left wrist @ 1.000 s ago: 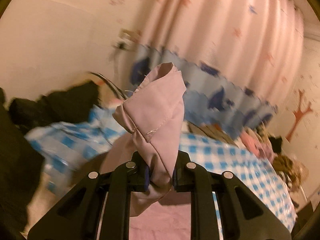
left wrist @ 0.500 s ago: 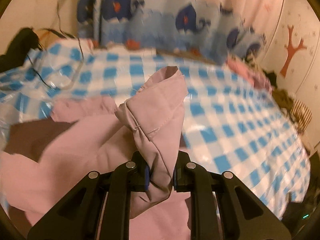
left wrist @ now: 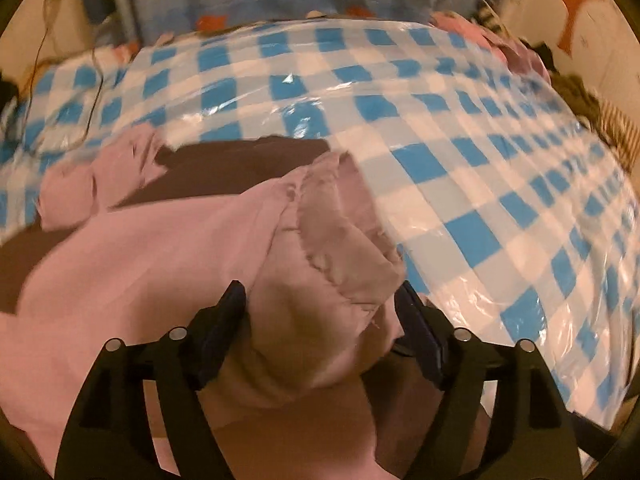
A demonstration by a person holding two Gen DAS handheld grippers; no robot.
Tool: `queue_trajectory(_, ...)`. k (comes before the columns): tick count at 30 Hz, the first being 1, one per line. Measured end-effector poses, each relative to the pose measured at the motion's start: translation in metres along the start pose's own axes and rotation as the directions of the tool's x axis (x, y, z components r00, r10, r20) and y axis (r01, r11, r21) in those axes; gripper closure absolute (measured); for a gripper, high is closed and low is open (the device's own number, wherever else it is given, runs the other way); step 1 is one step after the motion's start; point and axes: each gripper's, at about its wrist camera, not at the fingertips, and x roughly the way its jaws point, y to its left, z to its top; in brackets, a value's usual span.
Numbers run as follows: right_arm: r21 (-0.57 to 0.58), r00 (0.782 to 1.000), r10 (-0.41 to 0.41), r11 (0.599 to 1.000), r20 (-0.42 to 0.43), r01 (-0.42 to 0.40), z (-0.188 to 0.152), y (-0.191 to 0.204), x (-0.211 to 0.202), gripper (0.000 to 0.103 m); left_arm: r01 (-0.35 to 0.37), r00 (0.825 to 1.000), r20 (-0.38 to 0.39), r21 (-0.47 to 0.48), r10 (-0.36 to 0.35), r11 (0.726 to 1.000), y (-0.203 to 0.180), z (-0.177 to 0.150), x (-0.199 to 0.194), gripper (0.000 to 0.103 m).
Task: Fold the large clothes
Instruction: 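Fold the held sleeve with the left gripper across the jacket body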
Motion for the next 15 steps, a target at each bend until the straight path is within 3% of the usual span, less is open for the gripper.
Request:
queue_trajectory(3,0.009,1.000,-0.006,1.000,0.004,0.006,0.001,-0.003,-0.001,0.008,0.016,0.999,0.050,-0.007,-0.016,1.000,0.007,0.006,-0.036,0.029)
queue_trajectory(6,-0.001,1.000,-0.019,1.000,0.012,0.019,0.003,-0.003,-0.002,0.008,0.023,0.991,0.135,-0.067,-0.013,0.997,0.040,0.003,-0.084,0.025)
queue_trajectory(9,-0.144,0.994,-0.086,0.985,0.071,0.096,0.003,0.027,-0.007,0.008,-0.027,0.981,0.186,-0.168,0.059,0.985,0.101,-0.009,-0.120,0.023)
queue_trajectory(13,-0.435,0.990,-0.065,0.893,0.127,0.114,0.006,0.101,0.004,0.008,-0.066,0.967,0.206,-0.369,0.151,0.927,0.207,-0.040,-0.149,0.023)
queue_trajectory(15,-0.548,0.997,-0.033,0.834,0.066,0.064,0.013,0.140,0.036,0.008,-0.069,0.959,0.214,-0.456,0.185,0.887,0.255,-0.060,-0.156,0.023)
